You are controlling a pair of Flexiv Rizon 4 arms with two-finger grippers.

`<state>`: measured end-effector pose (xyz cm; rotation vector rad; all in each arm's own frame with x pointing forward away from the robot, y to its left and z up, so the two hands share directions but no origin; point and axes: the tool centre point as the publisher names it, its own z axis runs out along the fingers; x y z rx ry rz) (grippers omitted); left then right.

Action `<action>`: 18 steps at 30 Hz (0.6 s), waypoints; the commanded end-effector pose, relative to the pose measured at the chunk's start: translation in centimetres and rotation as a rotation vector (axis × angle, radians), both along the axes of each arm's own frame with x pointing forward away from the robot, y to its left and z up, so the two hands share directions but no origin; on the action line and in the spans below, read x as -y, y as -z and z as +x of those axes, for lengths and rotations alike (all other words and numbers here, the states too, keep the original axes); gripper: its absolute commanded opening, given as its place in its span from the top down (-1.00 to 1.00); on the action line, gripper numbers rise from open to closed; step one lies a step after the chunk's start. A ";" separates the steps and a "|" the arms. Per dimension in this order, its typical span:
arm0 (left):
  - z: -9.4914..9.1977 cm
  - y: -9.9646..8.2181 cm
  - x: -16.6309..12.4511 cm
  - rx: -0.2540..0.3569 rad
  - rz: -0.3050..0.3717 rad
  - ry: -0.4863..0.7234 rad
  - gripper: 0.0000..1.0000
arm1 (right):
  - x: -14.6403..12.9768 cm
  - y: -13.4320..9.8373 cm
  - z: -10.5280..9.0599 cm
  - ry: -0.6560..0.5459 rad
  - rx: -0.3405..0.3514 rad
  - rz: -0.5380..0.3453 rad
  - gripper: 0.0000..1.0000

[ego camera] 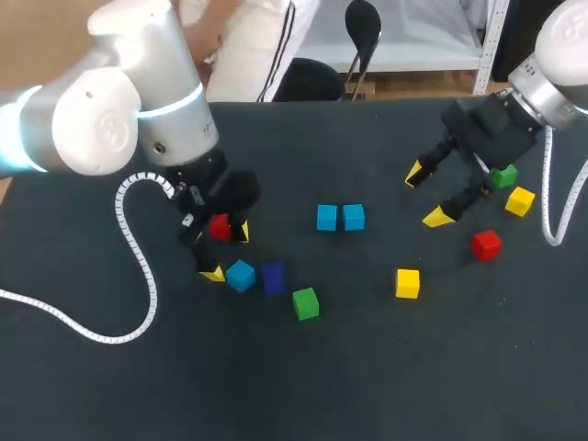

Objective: Place the blue cubes, place green cubes on the blue cubes, place the yellow cubes on the green cubes, then place the red cubes on the yellow cubes, and place purple cube on the red cubes.

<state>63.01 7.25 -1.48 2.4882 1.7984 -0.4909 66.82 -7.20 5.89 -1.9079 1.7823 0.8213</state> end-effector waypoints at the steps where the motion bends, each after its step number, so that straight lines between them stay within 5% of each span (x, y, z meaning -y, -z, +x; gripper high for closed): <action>1: -0.8 -0.7 0.0 -0.009 0.025 0.003 -1.00 | 0.0 0.0 0.0 0.000 0.000 0.002 -1.00; 7: -2.6 -2.5 -0.1 0.007 0.043 0.007 -1.00 | 0.0 0.0 0.0 0.000 0.000 0.002 -1.00; 18: -3.6 -1.3 0.2 -0.011 0.025 -0.031 -1.00 | 0.0 0.0 0.0 0.000 0.000 0.002 -1.00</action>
